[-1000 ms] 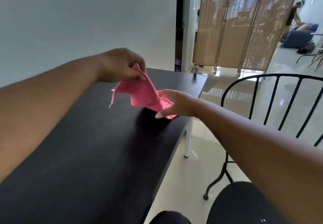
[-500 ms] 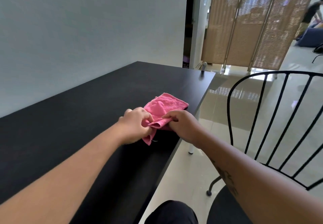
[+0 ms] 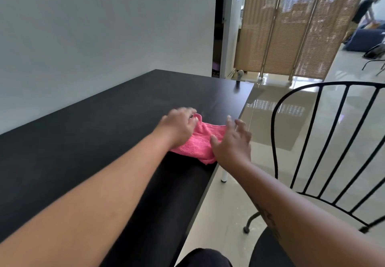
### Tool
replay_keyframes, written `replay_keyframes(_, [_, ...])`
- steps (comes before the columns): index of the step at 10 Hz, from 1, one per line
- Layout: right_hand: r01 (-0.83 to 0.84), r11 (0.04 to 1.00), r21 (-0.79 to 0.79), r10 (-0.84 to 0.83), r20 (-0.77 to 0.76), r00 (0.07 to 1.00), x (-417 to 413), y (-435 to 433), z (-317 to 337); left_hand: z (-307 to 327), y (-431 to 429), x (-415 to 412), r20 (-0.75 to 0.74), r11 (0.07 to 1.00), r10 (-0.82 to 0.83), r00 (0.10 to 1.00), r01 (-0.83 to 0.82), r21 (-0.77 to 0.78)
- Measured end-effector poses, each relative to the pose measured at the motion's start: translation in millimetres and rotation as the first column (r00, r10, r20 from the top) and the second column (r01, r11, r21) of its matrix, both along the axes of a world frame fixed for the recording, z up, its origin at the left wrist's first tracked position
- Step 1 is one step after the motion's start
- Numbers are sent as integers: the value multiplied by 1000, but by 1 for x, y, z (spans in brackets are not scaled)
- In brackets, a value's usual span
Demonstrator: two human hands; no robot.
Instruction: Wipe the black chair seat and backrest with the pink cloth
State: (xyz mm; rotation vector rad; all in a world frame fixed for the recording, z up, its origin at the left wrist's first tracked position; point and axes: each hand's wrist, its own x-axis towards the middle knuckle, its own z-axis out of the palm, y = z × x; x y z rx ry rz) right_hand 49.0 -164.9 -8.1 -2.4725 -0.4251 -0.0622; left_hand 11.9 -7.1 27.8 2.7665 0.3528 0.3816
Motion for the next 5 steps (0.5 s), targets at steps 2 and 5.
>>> replay_keyframes(2, [-276,922,-272,275,-42,960,12,10,-19,-42,12,-7,-307,990,-55,950,91,105])
replay_keyframes(5, [-271,926,-262,247,-122,961,36,17,13,-16,16,0,-304,982,72,950,-14,188])
